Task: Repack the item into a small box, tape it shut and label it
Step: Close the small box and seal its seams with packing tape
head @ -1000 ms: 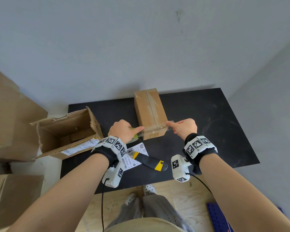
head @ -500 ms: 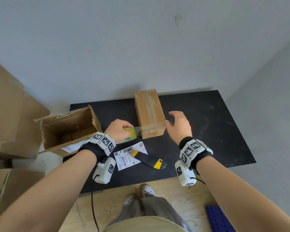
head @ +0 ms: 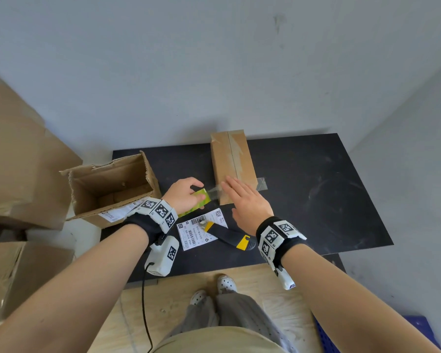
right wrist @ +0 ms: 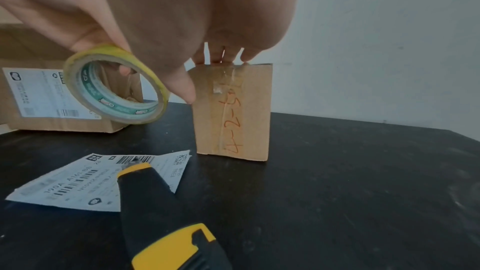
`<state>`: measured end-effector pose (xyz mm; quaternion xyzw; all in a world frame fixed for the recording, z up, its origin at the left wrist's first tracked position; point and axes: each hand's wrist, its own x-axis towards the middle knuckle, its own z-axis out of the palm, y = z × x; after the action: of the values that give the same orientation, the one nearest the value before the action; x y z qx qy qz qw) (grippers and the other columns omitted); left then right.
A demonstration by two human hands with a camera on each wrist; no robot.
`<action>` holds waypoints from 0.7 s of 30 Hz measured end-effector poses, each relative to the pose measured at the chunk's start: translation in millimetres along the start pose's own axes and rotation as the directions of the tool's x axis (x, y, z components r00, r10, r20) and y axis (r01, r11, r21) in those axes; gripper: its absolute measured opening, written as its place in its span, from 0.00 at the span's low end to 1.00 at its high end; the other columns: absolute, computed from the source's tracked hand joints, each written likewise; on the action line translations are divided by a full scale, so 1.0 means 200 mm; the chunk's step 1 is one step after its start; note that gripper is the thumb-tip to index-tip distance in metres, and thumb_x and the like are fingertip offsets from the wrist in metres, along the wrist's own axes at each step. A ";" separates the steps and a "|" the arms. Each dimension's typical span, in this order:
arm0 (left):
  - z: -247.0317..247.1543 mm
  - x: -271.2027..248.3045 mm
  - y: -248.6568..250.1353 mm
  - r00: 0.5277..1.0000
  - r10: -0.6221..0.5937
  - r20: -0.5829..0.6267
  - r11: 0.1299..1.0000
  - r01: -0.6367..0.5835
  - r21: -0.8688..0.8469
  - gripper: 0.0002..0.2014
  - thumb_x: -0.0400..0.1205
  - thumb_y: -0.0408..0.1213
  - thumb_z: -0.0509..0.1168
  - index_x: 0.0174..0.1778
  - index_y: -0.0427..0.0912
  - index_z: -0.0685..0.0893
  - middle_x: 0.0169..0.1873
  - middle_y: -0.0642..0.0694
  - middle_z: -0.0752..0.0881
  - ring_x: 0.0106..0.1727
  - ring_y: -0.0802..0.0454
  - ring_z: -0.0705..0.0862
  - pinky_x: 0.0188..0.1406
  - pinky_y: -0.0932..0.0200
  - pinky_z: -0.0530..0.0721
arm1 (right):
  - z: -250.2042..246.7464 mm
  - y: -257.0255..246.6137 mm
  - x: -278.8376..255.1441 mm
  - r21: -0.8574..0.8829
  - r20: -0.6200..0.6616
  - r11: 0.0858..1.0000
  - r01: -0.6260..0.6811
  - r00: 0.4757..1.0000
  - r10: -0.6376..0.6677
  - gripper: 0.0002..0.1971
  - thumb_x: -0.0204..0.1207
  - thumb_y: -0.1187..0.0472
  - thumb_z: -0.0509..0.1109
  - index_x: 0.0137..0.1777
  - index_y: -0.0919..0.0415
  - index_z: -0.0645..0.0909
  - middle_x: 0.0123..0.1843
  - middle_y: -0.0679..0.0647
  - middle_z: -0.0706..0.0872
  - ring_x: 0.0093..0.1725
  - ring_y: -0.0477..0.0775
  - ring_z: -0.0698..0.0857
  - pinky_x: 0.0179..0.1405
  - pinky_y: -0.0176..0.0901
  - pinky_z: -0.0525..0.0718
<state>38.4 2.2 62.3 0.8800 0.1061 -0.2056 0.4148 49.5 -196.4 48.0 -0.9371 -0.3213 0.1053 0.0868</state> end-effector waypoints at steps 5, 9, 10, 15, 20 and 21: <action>-0.04 0.04 -0.01 1.000 -0.027 0.003 0.977 0.025 0.211 0.11 0.82 0.42 0.64 0.54 0.44 0.89 0.38 0.49 0.90 0.40 0.58 0.85 0.46 0.59 0.82 | 0.01 0.00 0.00 0.002 -0.026 1.000 -0.001 1.000 0.001 0.38 0.75 0.70 0.62 0.83 0.56 0.51 0.85 0.51 0.52 0.83 0.50 0.53 0.81 0.40 0.44; -0.05 0.05 -0.02 0.999 -0.046 0.018 0.954 0.039 0.297 0.13 0.81 0.45 0.65 0.57 0.45 0.87 0.50 0.47 0.89 0.48 0.52 0.85 0.52 0.56 0.81 | 0.00 0.01 -0.01 0.036 -0.043 0.999 -0.015 0.999 0.016 0.37 0.75 0.71 0.61 0.83 0.55 0.52 0.85 0.50 0.53 0.83 0.49 0.53 0.80 0.38 0.44; -0.04 0.05 -0.02 0.999 -0.025 0.024 0.964 0.018 0.264 0.14 0.81 0.43 0.66 0.61 0.46 0.85 0.56 0.47 0.87 0.53 0.50 0.85 0.57 0.54 0.80 | -0.01 0.01 -0.01 0.053 -0.045 0.998 -0.018 0.999 0.021 0.36 0.76 0.70 0.62 0.82 0.55 0.54 0.84 0.51 0.54 0.83 0.50 0.54 0.80 0.38 0.45; -0.04 0.02 -0.04 0.996 0.063 0.057 0.978 -0.073 0.198 0.13 0.80 0.40 0.67 0.60 0.47 0.83 0.62 0.47 0.83 0.63 0.46 0.81 0.62 0.50 0.80 | 0.02 -0.03 -0.05 0.007 -0.288 0.998 0.059 0.956 -0.055 0.26 0.64 0.71 0.75 0.65 0.65 0.79 0.67 0.61 0.82 0.62 0.62 0.84 0.62 0.52 0.81; -0.06 0.01 -0.05 0.995 0.082 0.051 0.982 -0.089 0.169 0.13 0.80 0.40 0.68 0.60 0.46 0.82 0.62 0.47 0.82 0.64 0.46 0.81 0.61 0.50 0.80 | 0.17 -0.11 -0.09 0.038 -0.239 0.995 0.087 0.968 -0.075 0.19 0.63 0.67 0.78 0.55 0.65 0.83 0.51 0.59 0.85 0.46 0.62 0.86 0.44 0.48 0.84; -0.07 0.01 -0.05 0.995 0.086 0.054 0.981 -0.094 0.167 0.12 0.80 0.40 0.68 0.59 0.47 0.82 0.62 0.47 0.82 0.63 0.47 0.81 0.61 0.49 0.81 | 0.19 -0.12 -0.09 0.059 -0.145 0.997 0.055 0.988 -0.046 0.20 0.68 0.64 0.76 0.60 0.65 0.80 0.56 0.59 0.83 0.52 0.62 0.85 0.50 0.49 0.82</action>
<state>40.3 18.8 62.0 0.9110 0.0387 -0.2153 0.3497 11.7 -186.0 19.5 -0.9306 -0.3343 0.0457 0.1418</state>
